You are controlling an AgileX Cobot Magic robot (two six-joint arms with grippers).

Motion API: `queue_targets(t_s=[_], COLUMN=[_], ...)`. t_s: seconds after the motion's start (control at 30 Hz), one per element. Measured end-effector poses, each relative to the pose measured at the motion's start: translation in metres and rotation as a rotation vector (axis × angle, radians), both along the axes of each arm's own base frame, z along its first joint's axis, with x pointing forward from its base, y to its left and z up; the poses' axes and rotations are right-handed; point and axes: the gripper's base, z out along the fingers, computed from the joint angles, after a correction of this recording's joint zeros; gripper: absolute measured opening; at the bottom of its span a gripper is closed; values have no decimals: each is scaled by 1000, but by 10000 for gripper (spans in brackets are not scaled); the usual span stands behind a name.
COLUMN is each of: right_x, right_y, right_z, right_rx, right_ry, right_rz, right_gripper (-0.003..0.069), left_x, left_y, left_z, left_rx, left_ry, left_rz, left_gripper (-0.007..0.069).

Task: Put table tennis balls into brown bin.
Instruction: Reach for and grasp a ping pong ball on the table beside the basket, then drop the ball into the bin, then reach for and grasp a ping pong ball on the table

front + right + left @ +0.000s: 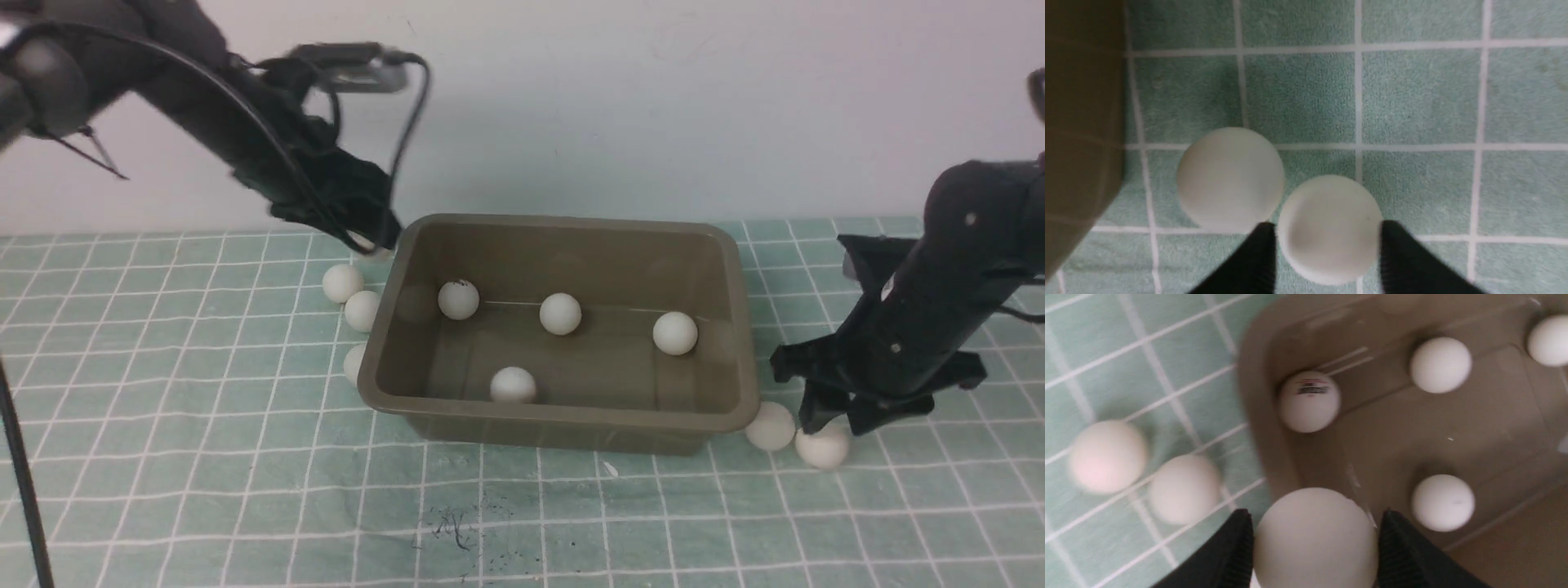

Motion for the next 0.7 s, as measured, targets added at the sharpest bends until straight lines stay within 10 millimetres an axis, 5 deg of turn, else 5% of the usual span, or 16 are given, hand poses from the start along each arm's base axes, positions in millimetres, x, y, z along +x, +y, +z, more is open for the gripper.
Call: queue_targets(t_s=[0.1,0.2,0.27,0.33,0.43,0.53,0.7], right_x=[2,5,6,6,5,2,-1], right_y=[0,1,1,0,-3,-9,-12], right_z=[-9,-14,-14,-13,-13,-11,16], right_rx=[-4,-5,-4,-14,-48,-74,-62], right_ry=[19,13,7,8,29,55,-26], right_rz=[0,-2,-2,5,26,30,26], right_gripper=[483,521,475,336,322,328,328], left_x=[-2,-3,-2,2,4,2,-2], left_y=[-30,-47,-48,-44,-27,9,71], left_z=[-21,-41,-40,-29,-2,31,44], left_rx=[20,72,97,129,181,208,204], left_ry=[38,75,86,74,55,6,15], left_rz=[-90,-96,-62,-3,71,153,296], left_gripper=[360,466,524,526,358,88,0])
